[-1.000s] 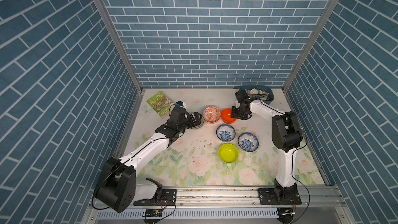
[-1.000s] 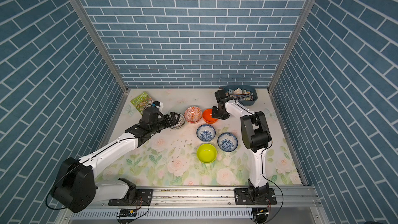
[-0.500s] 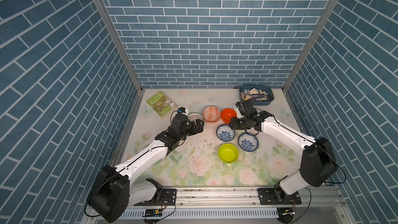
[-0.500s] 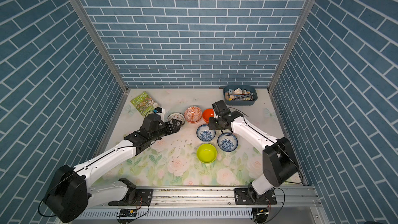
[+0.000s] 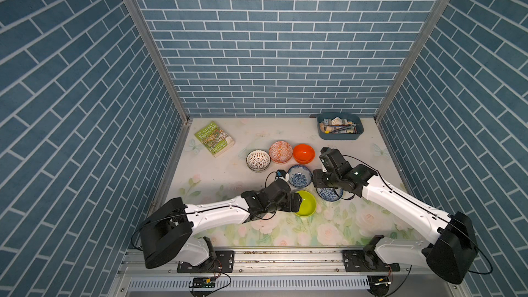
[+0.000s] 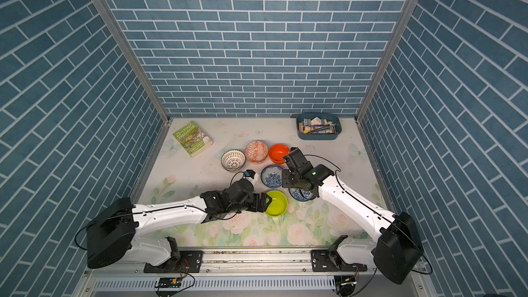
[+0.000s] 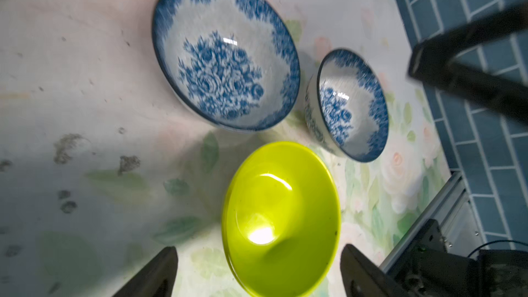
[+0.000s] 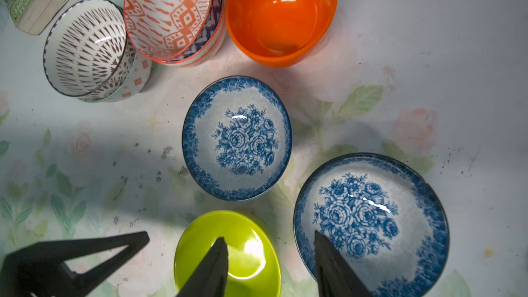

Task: Stack the bowls
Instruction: Pick up the bowl from the center of the board.

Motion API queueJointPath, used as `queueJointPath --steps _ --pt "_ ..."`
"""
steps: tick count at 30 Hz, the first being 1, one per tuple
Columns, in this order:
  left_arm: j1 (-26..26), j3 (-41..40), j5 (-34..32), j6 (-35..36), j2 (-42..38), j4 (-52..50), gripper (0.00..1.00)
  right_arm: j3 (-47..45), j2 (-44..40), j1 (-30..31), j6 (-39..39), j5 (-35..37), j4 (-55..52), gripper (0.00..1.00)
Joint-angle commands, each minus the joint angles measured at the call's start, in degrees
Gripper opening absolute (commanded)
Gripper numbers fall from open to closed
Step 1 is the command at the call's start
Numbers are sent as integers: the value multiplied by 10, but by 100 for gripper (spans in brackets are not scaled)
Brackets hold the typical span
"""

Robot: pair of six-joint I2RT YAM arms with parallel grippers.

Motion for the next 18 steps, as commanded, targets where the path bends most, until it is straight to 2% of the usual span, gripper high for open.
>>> queueJointPath --steps 1,8,18 --pt "-10 7 -22 -31 14 -18 88 33 13 2 13 29 -2 52" --pt "-13 35 -19 -34 52 -28 80 38 18 2 -1 45 -4 52" --pt "-16 84 -31 -23 104 -86 57 30 20 2 -3 46 14 52"
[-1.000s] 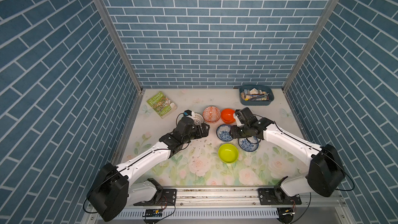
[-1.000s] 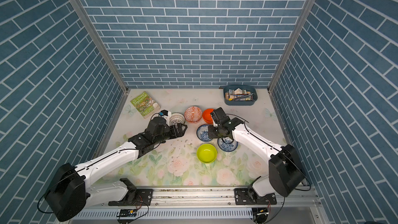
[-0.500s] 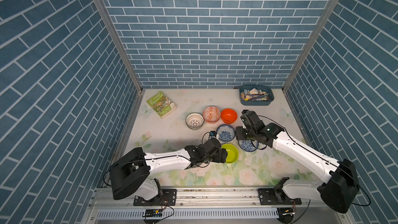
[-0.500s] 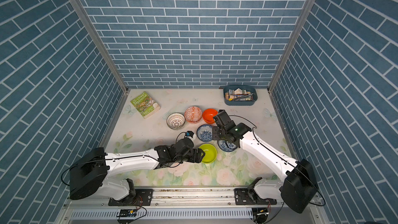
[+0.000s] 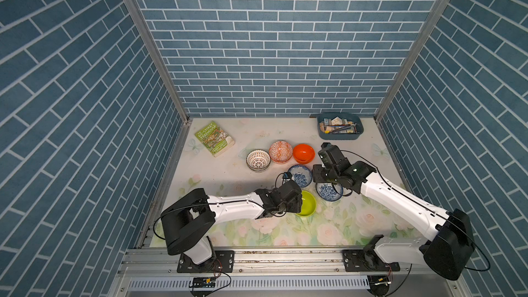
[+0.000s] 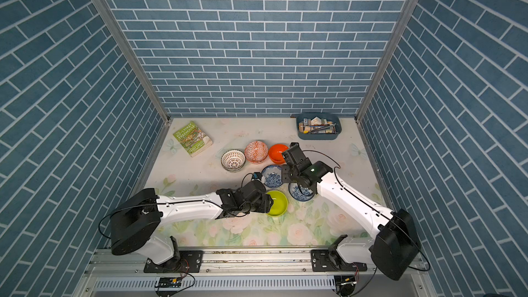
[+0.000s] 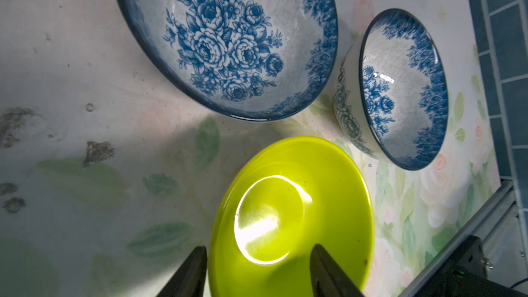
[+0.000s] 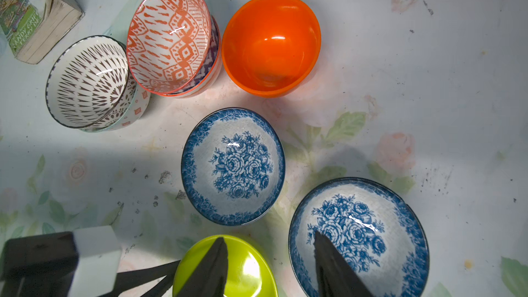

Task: Stack the bowls
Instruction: Pick up the bowl from the center of the board.

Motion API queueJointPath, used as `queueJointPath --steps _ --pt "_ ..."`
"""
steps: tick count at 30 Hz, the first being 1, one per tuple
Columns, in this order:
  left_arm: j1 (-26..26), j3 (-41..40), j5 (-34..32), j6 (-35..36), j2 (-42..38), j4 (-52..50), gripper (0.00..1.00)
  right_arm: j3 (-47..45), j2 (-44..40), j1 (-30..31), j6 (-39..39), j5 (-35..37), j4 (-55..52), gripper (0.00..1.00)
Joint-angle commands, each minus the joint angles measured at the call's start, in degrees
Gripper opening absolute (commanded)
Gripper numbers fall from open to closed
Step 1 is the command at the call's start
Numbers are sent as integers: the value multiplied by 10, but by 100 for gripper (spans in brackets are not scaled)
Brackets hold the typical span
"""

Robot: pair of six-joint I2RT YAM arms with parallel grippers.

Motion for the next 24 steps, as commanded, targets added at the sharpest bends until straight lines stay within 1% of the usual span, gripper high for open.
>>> queueJointPath --steps 1,5,11,16,24 --pt "-4 15 -18 6 14 -47 55 6 4 2 -4 13 7 52" --pt "-6 27 -26 7 24 -69 43 8 3 2 -5 15 9 52" --pt "-8 47 -39 15 31 -98 29 7 5 2 -15 14 16 52" --pt "-11 51 -51 25 25 -113 16 -7 8 1 -18 -19 29 52" --pt "-15 33 -76 27 -17 -123 4 -16 -2 1 -17 -66 16 53"
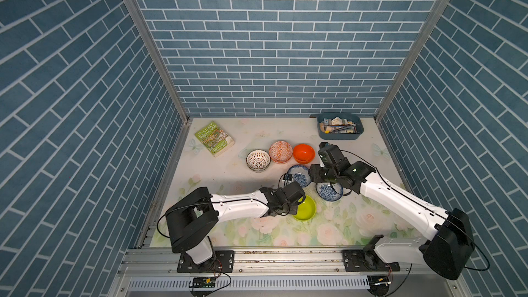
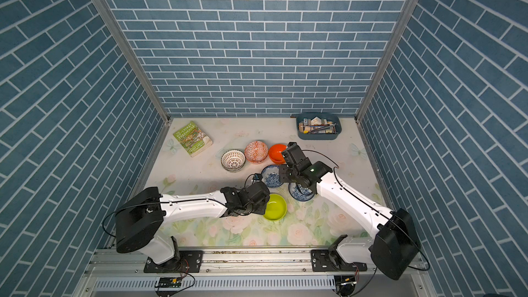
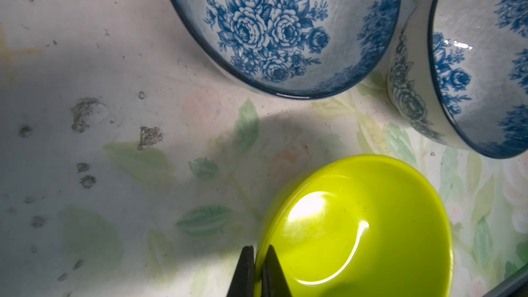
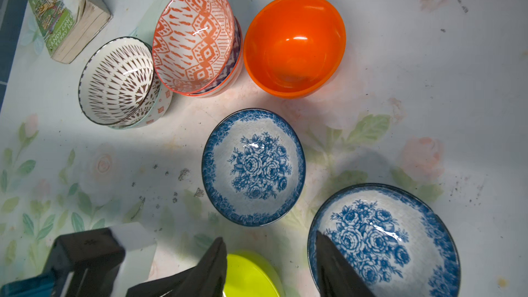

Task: Stack the bowls
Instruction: Pick up the bowl from the center of the board.

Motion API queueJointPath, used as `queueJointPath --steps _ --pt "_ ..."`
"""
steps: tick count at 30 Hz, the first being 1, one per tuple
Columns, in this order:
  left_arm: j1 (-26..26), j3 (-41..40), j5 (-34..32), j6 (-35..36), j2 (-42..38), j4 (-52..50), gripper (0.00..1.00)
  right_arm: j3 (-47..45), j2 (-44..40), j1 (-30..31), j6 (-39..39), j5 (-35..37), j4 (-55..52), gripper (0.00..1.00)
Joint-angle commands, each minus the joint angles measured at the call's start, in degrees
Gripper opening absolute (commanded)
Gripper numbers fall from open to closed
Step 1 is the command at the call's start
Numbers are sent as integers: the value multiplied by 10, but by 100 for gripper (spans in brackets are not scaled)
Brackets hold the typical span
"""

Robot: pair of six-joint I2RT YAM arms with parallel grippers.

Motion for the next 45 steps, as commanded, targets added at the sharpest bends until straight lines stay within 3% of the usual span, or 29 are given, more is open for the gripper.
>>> queueJointPath --steps 1,7,16,22,28,37,43,45 --pt "-3 -3 -28 5 -28 -19 4 -16 -7 1 -11 -32 -7 53" --pt "-3 37 -71 16 -58 -75 0 -43 -36 2 0 -85 -5 53" --pt "11 134 -106 52 -31 -142 0 -12 -29 6 8 -84 -36 52" --pt "24 176 -106 63 -5 -154 0 9 -8 7 9 -46 -70 48" --pt "35 197 -107 73 4 -156 0 9 -6 7 9 -32 -68 35" --pt "44 200 -92 80 0 -142 0 13 9 7 6 -24 -61 26" --pt "49 188 -86 81 -9 -120 0 14 11 8 7 -20 -57 2" --pt "50 184 -81 83 -11 -109 0 15 14 7 8 -14 -57 0"
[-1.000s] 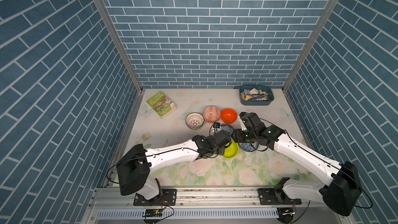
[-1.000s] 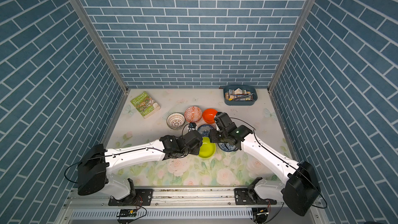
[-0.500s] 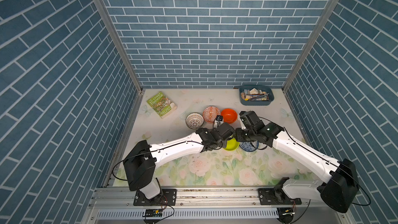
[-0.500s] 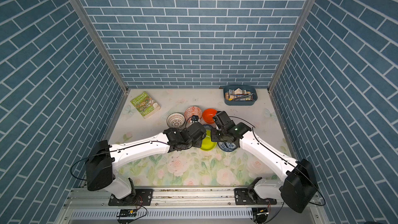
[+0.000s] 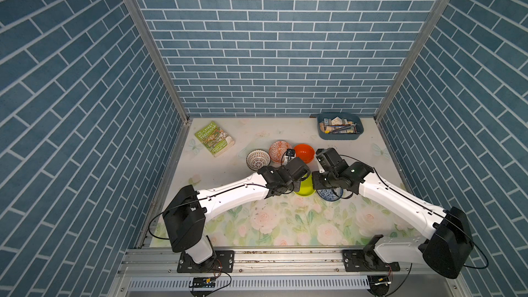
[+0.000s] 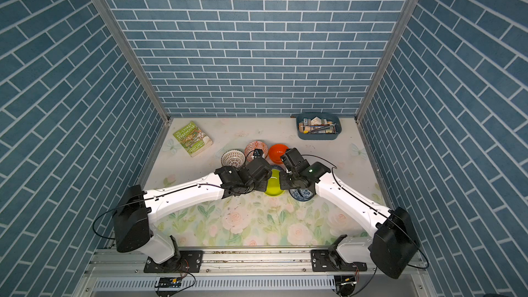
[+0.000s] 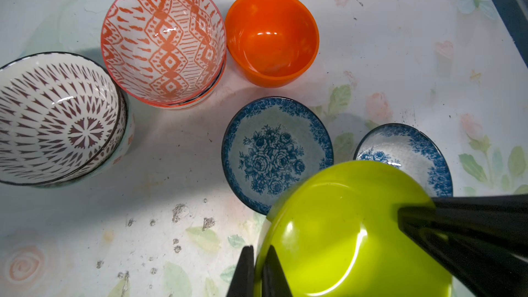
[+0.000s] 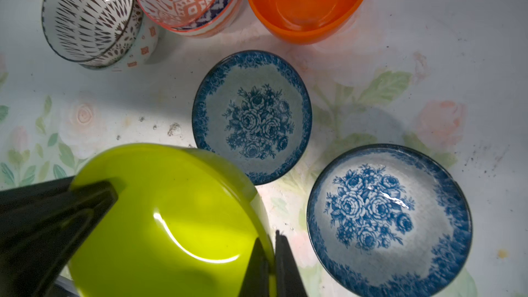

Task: Stack the bowls
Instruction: Pick up the bowl from the center of the board, then place the bowl on the bowl.

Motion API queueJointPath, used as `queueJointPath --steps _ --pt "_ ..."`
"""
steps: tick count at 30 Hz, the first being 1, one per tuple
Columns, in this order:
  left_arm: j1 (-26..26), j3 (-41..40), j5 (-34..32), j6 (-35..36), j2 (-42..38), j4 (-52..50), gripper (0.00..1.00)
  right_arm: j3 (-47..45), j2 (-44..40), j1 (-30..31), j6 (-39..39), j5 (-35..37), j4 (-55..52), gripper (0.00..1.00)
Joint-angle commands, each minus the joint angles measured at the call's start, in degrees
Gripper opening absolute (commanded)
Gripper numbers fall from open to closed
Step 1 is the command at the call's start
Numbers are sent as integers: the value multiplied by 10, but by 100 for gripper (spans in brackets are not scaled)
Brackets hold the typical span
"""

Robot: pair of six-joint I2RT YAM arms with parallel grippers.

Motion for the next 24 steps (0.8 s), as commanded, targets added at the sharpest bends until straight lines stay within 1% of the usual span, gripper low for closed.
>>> queueJointPath --steps 1,2,3,4,5,6,7,8,9,11,16,19,21,24 --pt "4 -6 7 -7 -12 37 0 21 9 0 29 18 2 0" --pt "6 -6 14 -6 -12 42 0 23 13 0 29 19 2 0" --pt "6 -7 21 -3 -13 45 2 29 17 -1 30 19 2 0" --pt "7 -9 23 -1 -14 47 6 35 21 -2 29 17 2 0" --pt "8 -12 24 1 -20 47 13 40 24 -3 27 15 2 0" --pt "11 -18 28 4 -27 49 27 45 26 -5 27 16 3 0" --pt "15 -24 32 7 -36 52 48 49 27 -8 26 18 5 0" --pt "20 -30 40 11 -47 59 91 51 27 -12 25 19 7 0" --pt "27 -35 47 13 -57 61 99 54 26 -18 24 21 10 0" --pt "47 -39 54 15 -80 56 100 61 26 -36 19 17 18 0" --pt "96 -62 51 17 -156 39 100 94 51 -112 -2 5 29 0" --pt "125 -85 60 21 -195 43 100 135 86 -144 -19 7 33 0" --pt "150 -103 73 24 -210 44 100 176 124 -157 -31 7 29 0" --pt "181 -126 86 25 -219 50 100 216 172 -166 -39 5 35 0"
